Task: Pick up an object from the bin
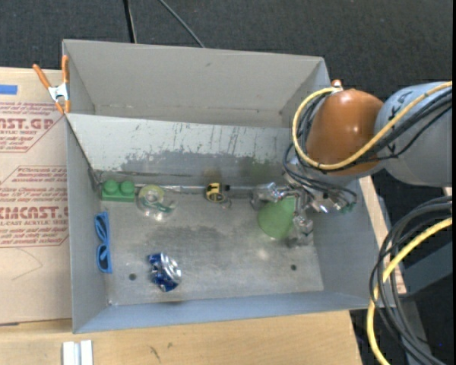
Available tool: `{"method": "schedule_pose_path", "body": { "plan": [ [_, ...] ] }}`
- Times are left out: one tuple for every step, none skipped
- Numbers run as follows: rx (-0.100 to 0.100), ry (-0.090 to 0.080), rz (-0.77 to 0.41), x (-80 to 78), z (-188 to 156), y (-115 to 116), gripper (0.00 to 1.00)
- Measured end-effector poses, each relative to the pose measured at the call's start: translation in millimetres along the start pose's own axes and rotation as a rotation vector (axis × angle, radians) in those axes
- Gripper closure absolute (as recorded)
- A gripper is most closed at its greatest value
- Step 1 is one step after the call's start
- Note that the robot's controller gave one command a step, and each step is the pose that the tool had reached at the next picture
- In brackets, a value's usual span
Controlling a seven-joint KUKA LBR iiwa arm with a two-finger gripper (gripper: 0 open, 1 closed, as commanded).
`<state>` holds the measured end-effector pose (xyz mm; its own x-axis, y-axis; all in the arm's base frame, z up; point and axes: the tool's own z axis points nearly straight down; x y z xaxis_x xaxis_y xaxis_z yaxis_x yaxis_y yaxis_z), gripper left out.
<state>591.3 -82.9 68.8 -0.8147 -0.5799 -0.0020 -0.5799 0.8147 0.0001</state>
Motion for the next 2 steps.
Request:
{"method": "schedule_pose_path", "body": {
  "plan": [
    [0.0,-0.004,0.001,-1.5,-3.0,-0.4,1.0],
    [0.006,-0.004,-0.382,14.2,-161.8,-17.7,1.0]
  ]
}}
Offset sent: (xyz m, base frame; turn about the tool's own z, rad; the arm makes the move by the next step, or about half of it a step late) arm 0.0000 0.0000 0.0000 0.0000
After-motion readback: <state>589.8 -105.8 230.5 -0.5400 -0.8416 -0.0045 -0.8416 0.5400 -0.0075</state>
